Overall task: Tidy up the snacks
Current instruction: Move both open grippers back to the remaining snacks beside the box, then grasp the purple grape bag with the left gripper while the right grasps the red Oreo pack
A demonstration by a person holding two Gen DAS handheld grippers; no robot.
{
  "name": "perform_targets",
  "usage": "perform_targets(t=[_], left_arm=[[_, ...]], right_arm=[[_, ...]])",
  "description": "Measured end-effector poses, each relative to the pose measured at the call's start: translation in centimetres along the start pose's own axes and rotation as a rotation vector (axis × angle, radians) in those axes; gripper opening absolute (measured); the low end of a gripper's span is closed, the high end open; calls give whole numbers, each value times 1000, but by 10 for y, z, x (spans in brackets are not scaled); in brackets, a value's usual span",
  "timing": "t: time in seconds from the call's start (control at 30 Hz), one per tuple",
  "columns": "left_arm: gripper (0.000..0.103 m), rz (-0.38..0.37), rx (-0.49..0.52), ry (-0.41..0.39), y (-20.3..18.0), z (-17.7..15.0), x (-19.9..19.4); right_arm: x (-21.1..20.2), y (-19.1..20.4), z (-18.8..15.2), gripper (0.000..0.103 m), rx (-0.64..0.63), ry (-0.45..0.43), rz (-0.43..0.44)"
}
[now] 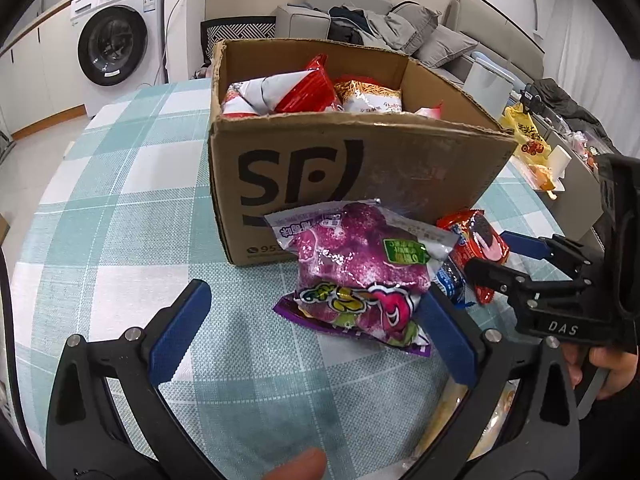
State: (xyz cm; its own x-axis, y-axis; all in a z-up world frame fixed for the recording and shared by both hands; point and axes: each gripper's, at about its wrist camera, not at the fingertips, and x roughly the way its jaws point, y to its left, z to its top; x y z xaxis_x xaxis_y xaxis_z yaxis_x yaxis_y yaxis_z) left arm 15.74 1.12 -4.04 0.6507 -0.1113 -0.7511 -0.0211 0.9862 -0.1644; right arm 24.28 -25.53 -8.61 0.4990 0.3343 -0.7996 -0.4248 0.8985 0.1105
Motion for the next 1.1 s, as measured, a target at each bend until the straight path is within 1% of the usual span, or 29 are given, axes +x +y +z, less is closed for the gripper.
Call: perform_targets(t=[0.1, 0.17, 0.23, 0.3, 0.37, 0.43, 0.47, 0.53, 0.57, 0.6, 0.83, 0.97, 1.1], left_arm=[[102, 8, 5, 0, 1, 2, 6], [102, 10, 7, 1, 0, 1, 7], [101, 14, 8, -2, 0, 2, 8], [99, 7, 10, -3, 0, 4, 10], [94, -5, 13, -4, -1, 3, 10], [83, -25, 20, 1, -3, 3, 11], [78, -33, 24, 5, -4, 3, 11], [62, -54, 38, 19, -7, 3, 13], [61, -65, 42, 23, -8, 3, 13], [59, -60, 47, 17, -10, 3, 12], [55, -71, 78, 4, -18, -2, 7], [55, -85, 86, -18, -20, -4, -2], [55, -77, 106, -43, -24, -7, -12]], right_arm=[[-1, 2, 0, 69, -9, -3, 10], [-2, 4, 0, 62, -15, -5, 23], [-3, 7, -1, 57, -24, -10, 36], [-5, 9, -2, 56, -29, -16, 32], [-7, 10, -2, 55, -33, -20, 38], [-8, 12, -2, 53, -38, -26, 37], [-8, 13, -3, 52, -41, -26, 36], [-9, 14, -3, 47, -45, -29, 38], [-10, 15, -3, 47, -48, -29, 38], [-10, 15, -4, 47, -50, -30, 36], [-13, 15, -5, 46, -46, -33, 52], [-17, 14, -5, 46, -42, -44, 66], [-21, 13, -5, 46, -39, -52, 62]])
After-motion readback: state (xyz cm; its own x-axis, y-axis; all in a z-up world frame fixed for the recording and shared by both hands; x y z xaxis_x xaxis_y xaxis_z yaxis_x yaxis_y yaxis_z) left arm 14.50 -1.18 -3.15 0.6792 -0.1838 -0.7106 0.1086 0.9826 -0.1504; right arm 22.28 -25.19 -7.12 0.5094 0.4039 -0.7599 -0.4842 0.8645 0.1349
